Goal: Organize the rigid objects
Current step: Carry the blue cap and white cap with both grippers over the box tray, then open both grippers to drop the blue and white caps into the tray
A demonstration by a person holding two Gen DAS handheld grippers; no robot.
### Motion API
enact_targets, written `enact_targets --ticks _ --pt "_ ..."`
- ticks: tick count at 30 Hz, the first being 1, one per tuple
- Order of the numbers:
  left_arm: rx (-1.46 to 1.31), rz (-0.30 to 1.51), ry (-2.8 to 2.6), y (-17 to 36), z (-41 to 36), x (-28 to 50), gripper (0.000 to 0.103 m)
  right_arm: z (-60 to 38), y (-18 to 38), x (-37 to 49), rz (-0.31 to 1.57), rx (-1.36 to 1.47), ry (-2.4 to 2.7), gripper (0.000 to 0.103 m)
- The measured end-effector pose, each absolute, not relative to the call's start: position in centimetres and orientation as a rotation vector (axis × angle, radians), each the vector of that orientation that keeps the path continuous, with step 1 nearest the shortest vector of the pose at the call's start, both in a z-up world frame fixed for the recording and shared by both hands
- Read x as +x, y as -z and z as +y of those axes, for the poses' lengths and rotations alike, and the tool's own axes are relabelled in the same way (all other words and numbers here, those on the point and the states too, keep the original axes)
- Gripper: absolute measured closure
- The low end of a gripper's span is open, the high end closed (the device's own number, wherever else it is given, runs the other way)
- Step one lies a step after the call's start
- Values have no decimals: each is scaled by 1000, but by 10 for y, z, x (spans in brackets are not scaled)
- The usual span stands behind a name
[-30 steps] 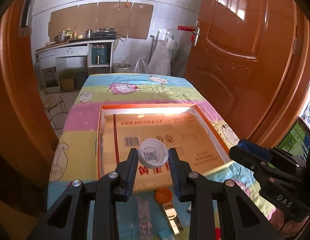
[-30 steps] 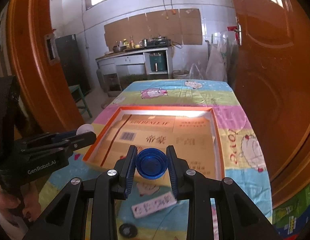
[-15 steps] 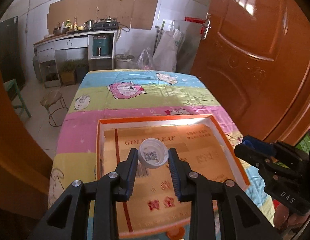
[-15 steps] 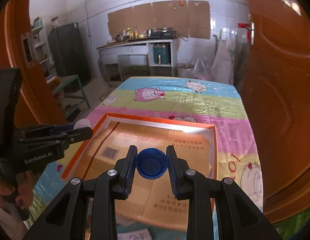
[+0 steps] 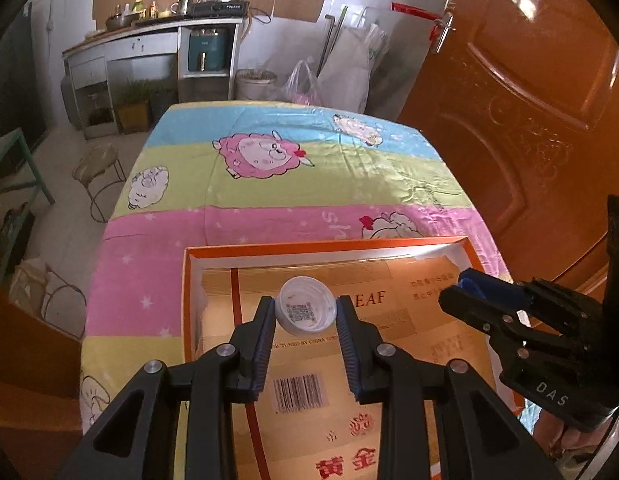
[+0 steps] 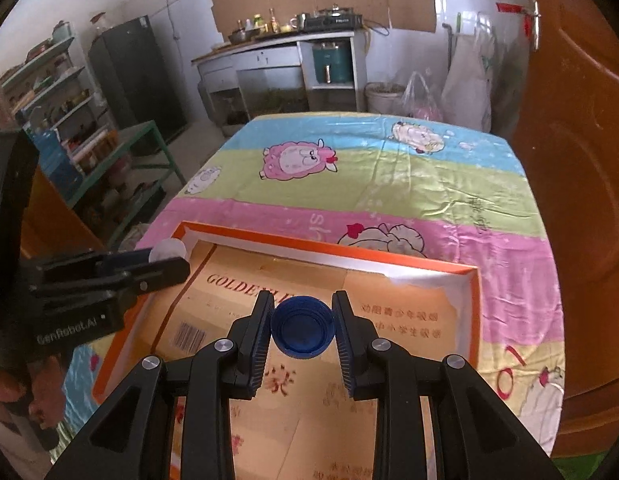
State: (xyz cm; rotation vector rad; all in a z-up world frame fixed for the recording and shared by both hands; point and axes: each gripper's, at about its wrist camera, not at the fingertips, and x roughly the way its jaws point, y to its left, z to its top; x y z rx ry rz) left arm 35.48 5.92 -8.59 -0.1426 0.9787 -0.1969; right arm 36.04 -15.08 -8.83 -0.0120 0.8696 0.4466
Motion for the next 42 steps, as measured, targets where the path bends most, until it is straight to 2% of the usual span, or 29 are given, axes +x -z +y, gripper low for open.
enact_targets --ticks 26,42 --pt "-119 1076 193 135 52 391 71 -132 140 408 1001 -56 -396 72" --pt "-200 1033 241 142 64 389 71 -134 148 410 1008 -72 -366 71"
